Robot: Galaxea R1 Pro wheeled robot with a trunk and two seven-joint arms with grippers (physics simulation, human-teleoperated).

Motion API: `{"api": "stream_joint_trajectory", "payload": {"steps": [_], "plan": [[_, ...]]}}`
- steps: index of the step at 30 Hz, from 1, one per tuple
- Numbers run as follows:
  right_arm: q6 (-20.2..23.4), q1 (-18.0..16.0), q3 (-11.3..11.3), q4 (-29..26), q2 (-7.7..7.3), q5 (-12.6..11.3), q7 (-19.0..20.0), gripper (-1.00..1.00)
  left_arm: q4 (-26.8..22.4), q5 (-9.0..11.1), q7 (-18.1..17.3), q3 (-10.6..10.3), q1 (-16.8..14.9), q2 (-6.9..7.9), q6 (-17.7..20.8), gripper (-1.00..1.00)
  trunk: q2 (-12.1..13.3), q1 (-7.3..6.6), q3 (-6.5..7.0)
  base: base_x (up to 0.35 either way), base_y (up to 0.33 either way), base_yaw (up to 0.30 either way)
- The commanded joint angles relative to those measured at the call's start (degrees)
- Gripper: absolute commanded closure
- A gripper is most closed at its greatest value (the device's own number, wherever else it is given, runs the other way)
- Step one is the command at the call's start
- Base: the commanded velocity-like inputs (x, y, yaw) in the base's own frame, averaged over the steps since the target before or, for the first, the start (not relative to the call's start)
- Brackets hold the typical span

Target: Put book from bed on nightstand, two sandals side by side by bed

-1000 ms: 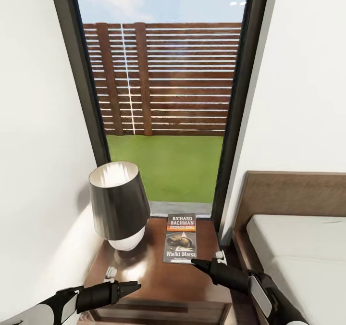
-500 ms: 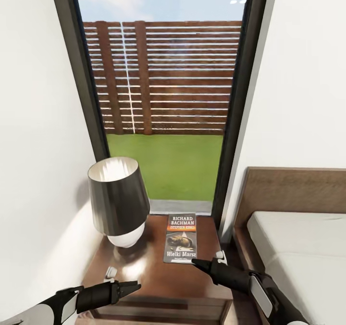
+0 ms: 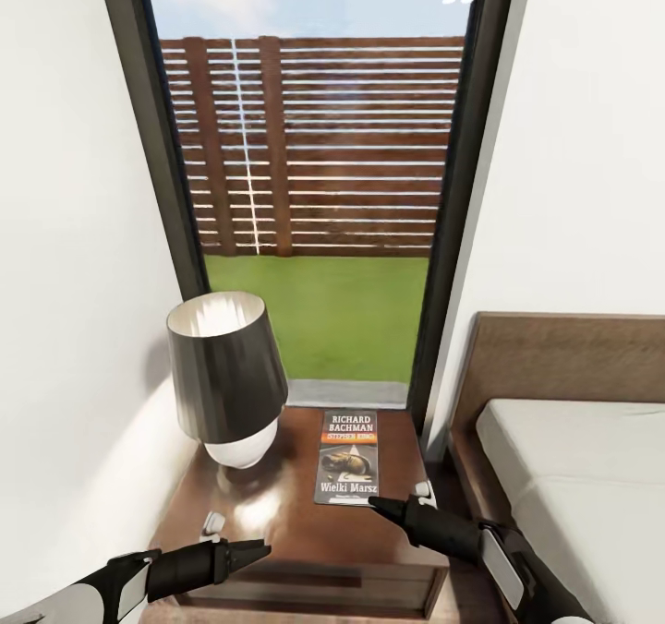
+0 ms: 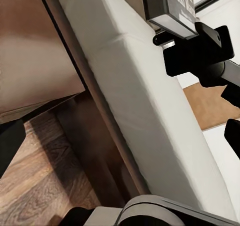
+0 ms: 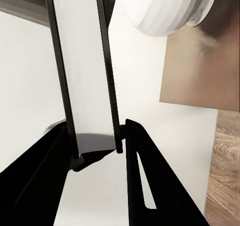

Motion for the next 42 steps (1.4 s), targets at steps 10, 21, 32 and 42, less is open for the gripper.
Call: {"api": "stream_joint_trajectory", "payload": {"steps": [10, 21, 32, 42], "plan": [[0.37, -0.04, -0.06, 0.0, 0.08, -0.22, 0.11, 1.0, -0.03, -0.48, -0.12, 0.49, -0.03, 0.0, 0.36, -1.0, -0.44, 0.22, -0.24, 0.0, 0.0, 0.0], [0.24, -0.04, -0.06, 0.0, 0.26, -0.21, 0.03, 1.0, -0.02, -0.48, -0.17, 0.49, -0.03, -0.86, 0.37, -1.0, -0.44, 0.22, -0.24, 0.0, 0.0, 0.0], [0.19, -0.05, -0.03, 0.0, 0.38, -0.21, 0.03, 1.0, -0.02, -0.43, -0.15, 0.57, -0.03, -0.88, 0.29, -1.0, -0.44, 0.22, -0.24, 0.112, 0.0, 0.0], [0.21, -0.05, -0.01, 0.0, 0.4, -0.21, 0.03, 1.0, -0.02, -0.43, -0.15, 0.58, -0.03, -0.88, 0.27, -1.0, -0.44, 0.22, -0.24, 0.07, 0.0, 0.0]]}}
